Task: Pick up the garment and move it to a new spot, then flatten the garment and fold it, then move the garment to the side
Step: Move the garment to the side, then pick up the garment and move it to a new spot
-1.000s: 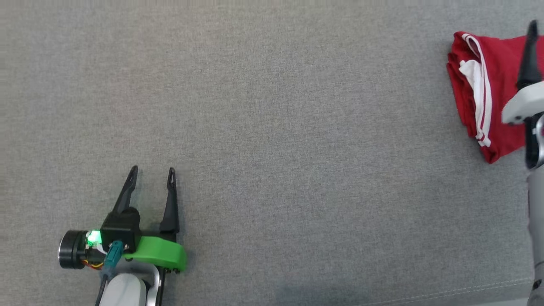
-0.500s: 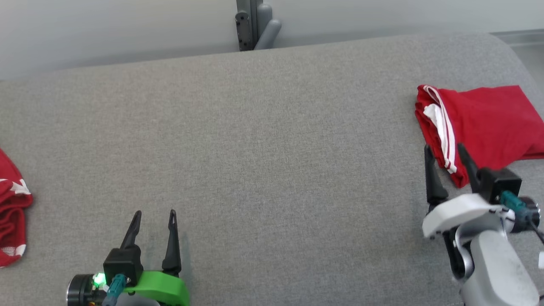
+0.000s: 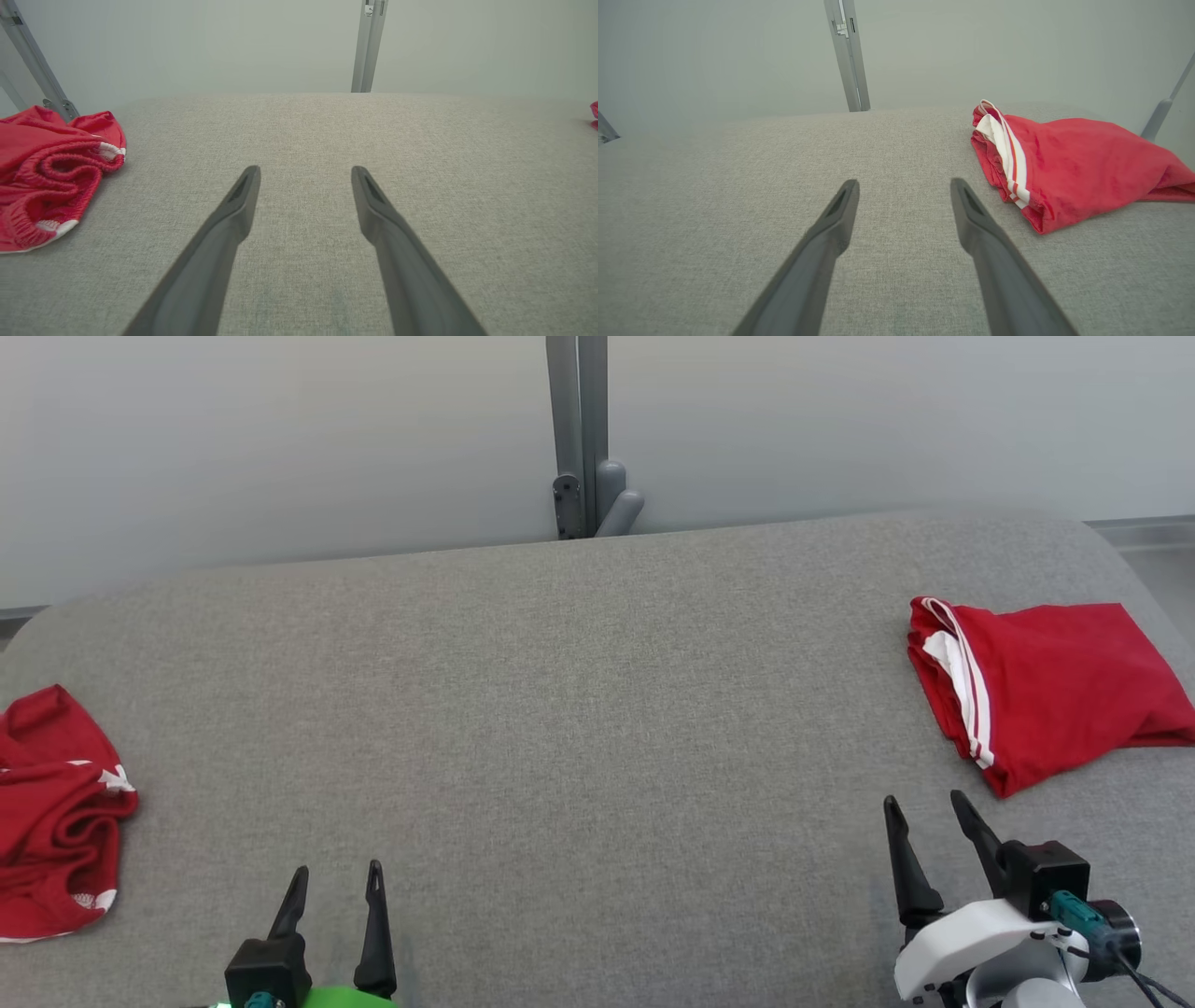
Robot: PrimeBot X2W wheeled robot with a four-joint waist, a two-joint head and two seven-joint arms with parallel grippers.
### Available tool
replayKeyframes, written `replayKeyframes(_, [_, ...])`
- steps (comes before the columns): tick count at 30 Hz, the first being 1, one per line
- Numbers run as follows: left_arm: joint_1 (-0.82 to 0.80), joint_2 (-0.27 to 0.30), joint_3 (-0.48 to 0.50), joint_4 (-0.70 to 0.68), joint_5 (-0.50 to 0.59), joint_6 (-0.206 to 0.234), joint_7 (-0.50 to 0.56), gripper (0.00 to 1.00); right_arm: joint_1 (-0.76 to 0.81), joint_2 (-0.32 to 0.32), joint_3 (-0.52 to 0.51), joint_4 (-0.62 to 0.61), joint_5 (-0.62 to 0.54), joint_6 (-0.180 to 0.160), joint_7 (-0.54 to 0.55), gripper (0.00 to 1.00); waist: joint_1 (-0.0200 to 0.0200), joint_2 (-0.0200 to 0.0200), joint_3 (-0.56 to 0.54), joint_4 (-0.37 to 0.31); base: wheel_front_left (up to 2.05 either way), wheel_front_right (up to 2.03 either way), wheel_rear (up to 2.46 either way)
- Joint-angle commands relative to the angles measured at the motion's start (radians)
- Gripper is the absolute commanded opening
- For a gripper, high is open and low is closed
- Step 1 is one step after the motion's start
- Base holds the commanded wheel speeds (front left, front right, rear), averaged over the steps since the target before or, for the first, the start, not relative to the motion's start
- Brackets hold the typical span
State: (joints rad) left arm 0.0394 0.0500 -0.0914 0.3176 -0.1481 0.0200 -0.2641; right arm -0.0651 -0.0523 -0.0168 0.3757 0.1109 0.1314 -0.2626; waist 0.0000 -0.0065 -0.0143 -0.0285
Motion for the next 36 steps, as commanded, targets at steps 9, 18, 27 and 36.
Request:
replayKeyframes(9, [0.036,0.002,0.016,-0.006,-0.008,0.004,0.000,1.00,0.041,0.000,0.044,-0.064,0.030,-0.002,-0.003,1.00,0.0000,0.0065,-0.033,0.010,0.00,0.00,0.00])
replayKeyframes(18, [0.028,0.002,0.013,-0.009,-0.008,0.008,0.000,1.00,0.049,0.000,0.041,-0.077,0.050,-0.002,-0.003,1.00,0.0000,0.0065,-0.019,0.033,0.00,0.00,0.00])
replayKeyframes(27, [0.005,0.002,0.022,-0.004,-0.011,-0.008,0.000,1.00,0.055,0.000,0.059,-0.079,0.064,-0.002,-0.003,1.00,0.0000,0.0065,0.011,0.214,0.00,0.00,0.00])
replayKeyframes(36, [0.018,0.002,0.064,0.018,0.002,-0.030,0.000,1.00,0.045,0.000,0.099,-0.067,0.076,-0.002,-0.003,1.00,0.0000,0.0065,0.027,0.482,0.00,0.00,0.00])
